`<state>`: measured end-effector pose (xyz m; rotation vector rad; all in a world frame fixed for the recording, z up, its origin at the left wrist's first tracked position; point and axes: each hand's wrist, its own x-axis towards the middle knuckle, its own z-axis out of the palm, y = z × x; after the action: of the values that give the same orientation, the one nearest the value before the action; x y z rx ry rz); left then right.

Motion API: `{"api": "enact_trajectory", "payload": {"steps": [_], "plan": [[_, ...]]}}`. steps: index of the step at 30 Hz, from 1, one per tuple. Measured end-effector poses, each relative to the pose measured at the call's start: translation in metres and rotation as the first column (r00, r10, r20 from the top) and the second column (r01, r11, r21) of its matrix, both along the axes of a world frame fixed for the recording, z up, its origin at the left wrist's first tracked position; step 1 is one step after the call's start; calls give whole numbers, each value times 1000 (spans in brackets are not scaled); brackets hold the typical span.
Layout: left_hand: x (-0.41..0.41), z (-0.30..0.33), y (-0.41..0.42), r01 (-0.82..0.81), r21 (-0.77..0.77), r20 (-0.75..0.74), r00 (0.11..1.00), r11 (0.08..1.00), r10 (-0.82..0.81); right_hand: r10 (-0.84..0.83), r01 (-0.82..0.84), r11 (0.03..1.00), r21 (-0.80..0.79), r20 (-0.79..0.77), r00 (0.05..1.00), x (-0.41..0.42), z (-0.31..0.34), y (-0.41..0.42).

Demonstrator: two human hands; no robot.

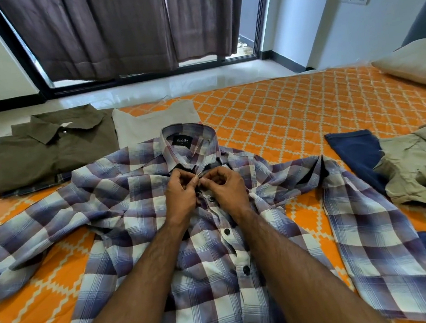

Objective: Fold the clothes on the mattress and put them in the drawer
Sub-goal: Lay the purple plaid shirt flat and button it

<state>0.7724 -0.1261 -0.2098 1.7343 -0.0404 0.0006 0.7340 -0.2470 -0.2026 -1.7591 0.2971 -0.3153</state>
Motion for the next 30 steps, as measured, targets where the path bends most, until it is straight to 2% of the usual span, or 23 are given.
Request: {"api": "enact_trajectory", "payload": {"steps": [10,12,15,16,18,21,24,30], "plan": [[-7,5,-7,-130,31,90,988,991,127,-26,26,1000,-4,-42,999,5,1,4],[-8,5,-7,-137,45,122,984,990,131,-41,47,991,122,-44,998,5,3,2],[-5,5,-4,-135,41,154,980,990,128,-209,193,896,400,-4,978,7,4,-6],[-4,6,-4,-121,65,178,978,990,108,-255,236,871,431,-16,967,8,3,-9],[-2,13,-3,-122,211,284,957,970,59,-268,266,881,391,-51,962,12,2,-9],[9,26,3,-196,482,444,895,854,-46,-249,279,921,273,-138,958,26,0,-2],[29,40,13,-270,690,481,865,671,-146,-277,329,892,309,-201,940,47,8,2],[50,54,32,-292,879,451,765,378,-459,-364,418,843,338,-212,907,53,2,7]]}}
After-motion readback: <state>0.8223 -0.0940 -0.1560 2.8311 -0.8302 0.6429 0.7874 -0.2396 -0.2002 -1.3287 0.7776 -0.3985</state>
